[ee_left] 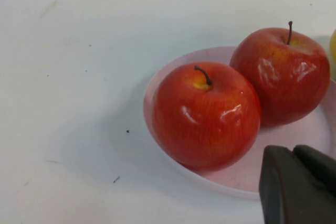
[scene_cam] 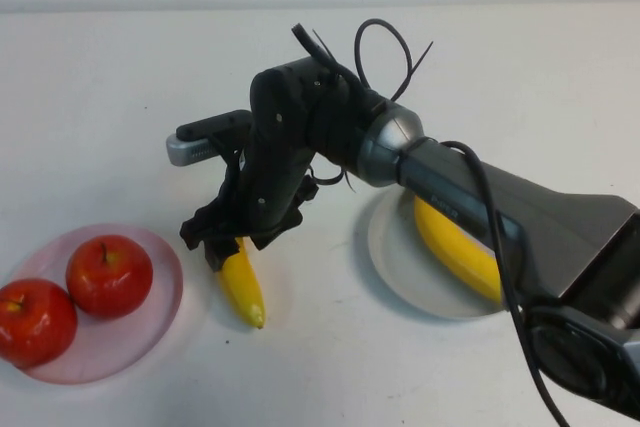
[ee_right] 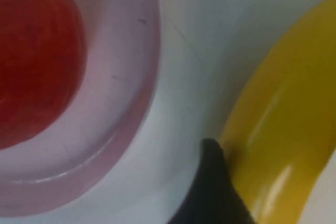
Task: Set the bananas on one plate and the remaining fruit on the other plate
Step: Put another type of fruit in the right plate
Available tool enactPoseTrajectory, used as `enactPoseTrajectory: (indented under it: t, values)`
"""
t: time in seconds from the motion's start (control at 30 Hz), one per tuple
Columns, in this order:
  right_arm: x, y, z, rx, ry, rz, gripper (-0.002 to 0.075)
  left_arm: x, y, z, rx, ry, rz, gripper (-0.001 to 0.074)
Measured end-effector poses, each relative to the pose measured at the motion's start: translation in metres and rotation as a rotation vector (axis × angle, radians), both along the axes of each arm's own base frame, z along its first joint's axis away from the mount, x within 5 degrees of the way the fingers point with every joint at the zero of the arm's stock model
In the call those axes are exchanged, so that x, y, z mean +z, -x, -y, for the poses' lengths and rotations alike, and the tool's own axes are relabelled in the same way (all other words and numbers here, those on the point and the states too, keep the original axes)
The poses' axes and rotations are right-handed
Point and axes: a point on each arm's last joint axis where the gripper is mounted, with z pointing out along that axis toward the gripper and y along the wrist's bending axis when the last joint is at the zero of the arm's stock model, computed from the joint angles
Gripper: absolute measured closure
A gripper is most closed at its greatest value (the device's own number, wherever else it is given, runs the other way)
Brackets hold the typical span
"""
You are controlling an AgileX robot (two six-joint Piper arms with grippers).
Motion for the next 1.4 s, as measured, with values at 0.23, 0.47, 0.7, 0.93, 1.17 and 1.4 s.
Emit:
enactPoseTrajectory:
  t: [0.23,0.47,0.7,0.93,1.17,1.4]
  values:
    - [-0.017,-0.003,-0.001,0.006,0.046,-0.018,0.029,0.0,0.0,0.0,0.0,0.0,0.0,0.0738]
    - [-0.017,-0.003,0.0,0.007,0.054,-0.016,0.0409,0.0,0.0,0.0,0.0,0.0,0.0,0.0738]
    - [0.003,-0.002,0.003,0.009,0.038,0.017,0.0409,0.0,0.0,0.0,0.0,0.0,0.0,0.0738]
    - [0.097,0.002,0.035,-0.029,-0.036,0.194,0.0409,0.0,0.0,0.0,0.0,0.0,0.0,0.0738]
    - [0.167,0.011,0.107,-0.161,-0.038,0.3,0.0409,0.0,0.0,0.0,0.0,0.0,0.0,0.0738]
    - [0.151,0.028,0.148,-0.211,0.088,0.225,0.0409,0.0,0.0,0.0,0.0,0.0,0.0,0.0738]
